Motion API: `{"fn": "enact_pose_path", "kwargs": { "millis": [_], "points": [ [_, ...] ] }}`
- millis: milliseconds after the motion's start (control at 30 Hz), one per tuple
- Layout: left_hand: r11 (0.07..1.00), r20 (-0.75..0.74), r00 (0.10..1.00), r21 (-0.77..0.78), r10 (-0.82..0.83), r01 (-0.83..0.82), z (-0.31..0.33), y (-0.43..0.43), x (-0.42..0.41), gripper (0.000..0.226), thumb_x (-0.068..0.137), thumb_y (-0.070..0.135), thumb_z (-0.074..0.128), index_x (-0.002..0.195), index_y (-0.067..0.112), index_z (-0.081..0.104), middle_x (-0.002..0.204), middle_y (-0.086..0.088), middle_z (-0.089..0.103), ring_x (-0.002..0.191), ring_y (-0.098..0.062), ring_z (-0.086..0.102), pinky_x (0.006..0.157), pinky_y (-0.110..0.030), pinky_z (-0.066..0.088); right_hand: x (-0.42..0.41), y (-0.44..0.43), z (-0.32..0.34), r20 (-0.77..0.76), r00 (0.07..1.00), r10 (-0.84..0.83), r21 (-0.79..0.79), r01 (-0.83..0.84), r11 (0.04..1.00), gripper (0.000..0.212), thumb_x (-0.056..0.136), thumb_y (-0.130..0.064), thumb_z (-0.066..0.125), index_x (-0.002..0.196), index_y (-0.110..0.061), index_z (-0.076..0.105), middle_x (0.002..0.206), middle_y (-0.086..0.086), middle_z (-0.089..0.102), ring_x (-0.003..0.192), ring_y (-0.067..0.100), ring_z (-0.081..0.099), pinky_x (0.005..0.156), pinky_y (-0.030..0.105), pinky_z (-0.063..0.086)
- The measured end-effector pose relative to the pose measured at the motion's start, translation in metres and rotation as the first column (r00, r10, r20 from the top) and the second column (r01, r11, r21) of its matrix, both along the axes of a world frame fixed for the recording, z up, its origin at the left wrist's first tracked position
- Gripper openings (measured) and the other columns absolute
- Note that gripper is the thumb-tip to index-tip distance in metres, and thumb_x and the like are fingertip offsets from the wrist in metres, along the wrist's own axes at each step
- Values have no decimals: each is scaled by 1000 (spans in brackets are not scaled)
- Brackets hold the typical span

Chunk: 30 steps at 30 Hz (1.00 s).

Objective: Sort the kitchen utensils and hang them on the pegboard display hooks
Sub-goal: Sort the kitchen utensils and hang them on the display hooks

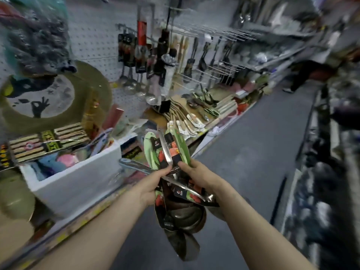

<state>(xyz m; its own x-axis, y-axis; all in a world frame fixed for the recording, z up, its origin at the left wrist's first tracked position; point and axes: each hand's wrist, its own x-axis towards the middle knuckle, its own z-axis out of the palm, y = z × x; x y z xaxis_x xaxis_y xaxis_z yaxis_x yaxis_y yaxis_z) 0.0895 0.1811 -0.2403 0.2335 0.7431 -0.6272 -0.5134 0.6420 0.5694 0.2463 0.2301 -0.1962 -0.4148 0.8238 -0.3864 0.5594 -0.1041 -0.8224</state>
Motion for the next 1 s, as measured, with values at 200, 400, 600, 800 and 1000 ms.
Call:
{"fn": "enact_pose_path", "kwargs": {
  "millis": [200, 400, 600, 800, 1000],
  "points": [
    [986, -38, 985, -26, -168, 167, 3, 56, 75, 36, 85, 39, 68, 89, 4, 72, 90, -20, 73, 73, -32, 72, 62, -38, 58, 76, 29, -13, -16, 975, -223, -10, 223, 975, 30, 101, -36, 50, 126, -21, 58, 113, -4, 71, 99, 8, 68, 93, 25, 52],
    [937, 35, 940, -71, -340, 341, -9, 127, 142, 39, 85, 37, 63, 73, 3, 77, 86, -20, 73, 72, -31, 72, 76, -42, 56, 142, 80, -19, 51, 929, -368, 10, 368, 930, 25, 92, -51, 58, 105, -32, 67, 104, -5, 74, 101, 15, 69, 100, 43, 51],
    [878, 66, 880, -68, -470, 474, -2, 215, 193, 35, 80, 34, 71, 95, 3, 74, 105, -22, 70, 91, -35, 70, 84, -49, 55, 195, 142, -13, -37, 831, -555, -157, 543, 825, 40, 97, -48, 53, 127, -22, 60, 113, -1, 73, 104, 16, 69, 102, 38, 50],
    [823, 69, 827, -82, -557, 562, 1, 285, 236, 45, 80, 36, 70, 109, 2, 68, 115, -23, 67, 98, -36, 68, 89, -48, 53, 243, 200, -14, -109, 700, -706, -225, 674, 703, 50, 94, -59, 50, 133, -28, 54, 115, -1, 72, 108, 19, 66, 103, 41, 48],
    [816, 75, 822, -102, -564, 569, -4, 339, 273, 42, 89, 37, 63, 106, -1, 69, 103, -24, 70, 79, -35, 72, 59, -43, 59, 282, 255, -26, -125, 557, -821, -311, 764, 566, 42, 100, -48, 46, 122, -13, 55, 79, 6, 66, 69, 16, 63, 64, 27, 52]
  ]
}}
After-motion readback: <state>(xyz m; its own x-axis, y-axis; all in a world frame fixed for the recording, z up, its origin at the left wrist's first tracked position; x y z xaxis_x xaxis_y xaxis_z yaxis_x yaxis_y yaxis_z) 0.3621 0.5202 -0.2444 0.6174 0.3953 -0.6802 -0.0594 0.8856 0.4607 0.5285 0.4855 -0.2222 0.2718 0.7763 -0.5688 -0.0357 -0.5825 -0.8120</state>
